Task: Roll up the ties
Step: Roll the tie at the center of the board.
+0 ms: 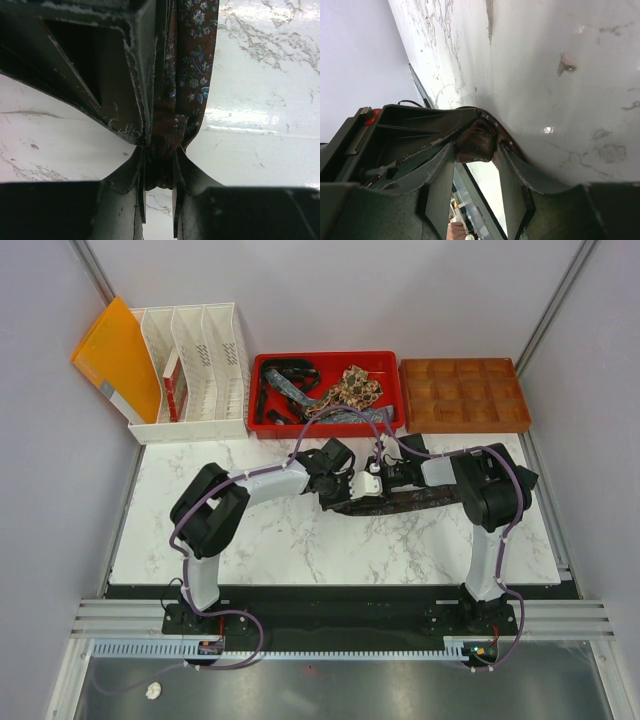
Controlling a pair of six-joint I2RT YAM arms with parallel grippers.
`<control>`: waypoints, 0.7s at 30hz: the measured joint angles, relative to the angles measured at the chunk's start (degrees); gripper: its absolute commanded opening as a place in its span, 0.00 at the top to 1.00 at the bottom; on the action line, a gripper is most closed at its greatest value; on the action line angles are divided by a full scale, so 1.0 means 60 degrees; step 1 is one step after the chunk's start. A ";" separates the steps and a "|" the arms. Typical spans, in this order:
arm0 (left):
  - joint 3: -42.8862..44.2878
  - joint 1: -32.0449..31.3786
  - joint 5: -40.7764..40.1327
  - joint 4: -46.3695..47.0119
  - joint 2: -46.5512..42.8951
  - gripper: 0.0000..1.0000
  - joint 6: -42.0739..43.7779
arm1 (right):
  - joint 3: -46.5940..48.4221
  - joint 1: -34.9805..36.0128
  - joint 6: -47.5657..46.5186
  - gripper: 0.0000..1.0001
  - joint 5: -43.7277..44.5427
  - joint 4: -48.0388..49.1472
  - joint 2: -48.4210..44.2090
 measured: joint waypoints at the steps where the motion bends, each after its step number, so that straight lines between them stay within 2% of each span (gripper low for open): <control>1: 0.0018 0.0000 -0.0011 -0.0018 0.0007 0.79 0.0000 | 0.0000 0.0018 0.0004 0.54 0.0022 0.0018 0.0000; 5: 0.0073 -0.0018 -0.0040 -0.0084 0.0040 0.78 0.0000 | 0.0000 0.0168 0.0120 0.59 0.0091 0.0178 0.0025; 8: 0.0098 -0.0015 -0.0062 -0.0127 0.0058 0.78 0.0000 | 0.0000 0.0244 0.0237 0.69 0.0157 0.0321 0.0029; 9: 0.0109 -0.0015 -0.0069 -0.0142 0.0069 0.78 0.0000 | 0.0000 0.0248 0.0299 0.79 0.0153 0.0346 0.0036; 11: 0.0120 -0.0015 -0.0091 -0.0157 0.0076 0.77 0.0000 | 0.0000 0.0259 0.0386 0.90 0.0109 0.0379 0.0044; 12: 0.0120 -0.0018 -0.0109 -0.0157 0.0080 0.76 0.0000 | 0.0004 0.0266 0.0368 1.00 0.0095 0.0390 0.0044; 17: 0.0117 0.0029 -0.0036 -0.0120 0.0076 0.62 -0.0040 | 0.0193 0.0255 -0.0076 1.00 0.0015 0.0069 0.0080; 21: -0.0168 0.0193 0.0237 0.0277 -0.0066 0.60 -0.0284 | 0.0503 0.0200 -0.0667 1.00 -0.0040 -0.0415 0.0350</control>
